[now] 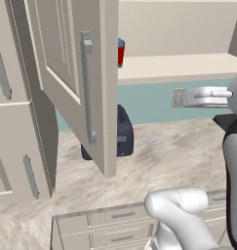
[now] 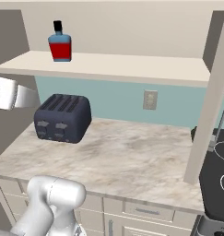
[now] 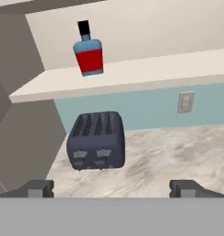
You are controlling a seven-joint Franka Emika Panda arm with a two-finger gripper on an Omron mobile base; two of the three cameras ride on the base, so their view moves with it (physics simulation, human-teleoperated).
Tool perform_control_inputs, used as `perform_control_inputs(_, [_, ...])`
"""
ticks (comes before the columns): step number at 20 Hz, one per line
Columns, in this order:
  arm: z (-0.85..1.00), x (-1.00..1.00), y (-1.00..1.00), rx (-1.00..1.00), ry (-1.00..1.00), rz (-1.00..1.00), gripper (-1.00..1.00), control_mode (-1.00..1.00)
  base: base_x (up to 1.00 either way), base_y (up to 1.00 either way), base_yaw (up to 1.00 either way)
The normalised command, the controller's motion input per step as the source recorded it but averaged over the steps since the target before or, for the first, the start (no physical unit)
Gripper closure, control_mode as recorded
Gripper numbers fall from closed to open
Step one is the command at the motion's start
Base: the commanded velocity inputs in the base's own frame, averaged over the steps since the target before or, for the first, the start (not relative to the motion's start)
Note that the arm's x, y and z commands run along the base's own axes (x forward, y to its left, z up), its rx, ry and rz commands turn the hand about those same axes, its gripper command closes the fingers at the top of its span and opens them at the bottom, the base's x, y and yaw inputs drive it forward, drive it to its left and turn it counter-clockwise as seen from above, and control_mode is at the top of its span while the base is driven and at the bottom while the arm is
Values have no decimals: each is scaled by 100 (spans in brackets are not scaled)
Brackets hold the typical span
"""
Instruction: Open the cabinet directly in front. Then move the liquor and the cup to the dining counter with the jar on it.
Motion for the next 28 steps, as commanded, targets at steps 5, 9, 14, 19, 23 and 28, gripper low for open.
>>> perform_control_inputs(5, [17, -23, 0, -1, -28, 9, -100, -100, 0, 0, 0])
perform_control_inputs(9, [3, -24, 0, 0, -31, 9, -100, -100, 0, 0, 0])
perform_control_inputs(14, [14, 0, 0, 0, -10, 0, -100, -100, 0, 0, 0])
perform_control_inputs(19, [55, 4, 10, 0, -4, 0, -100, -100, 0, 0, 0])
perform_control_inputs(23, [59, 16, 18, 0, 0, 0, -100, -100, 0, 0, 0])
perform_control_inputs(28, [24, 18, 20, -2, 0, 0, -100, -100, 0, 0, 0])
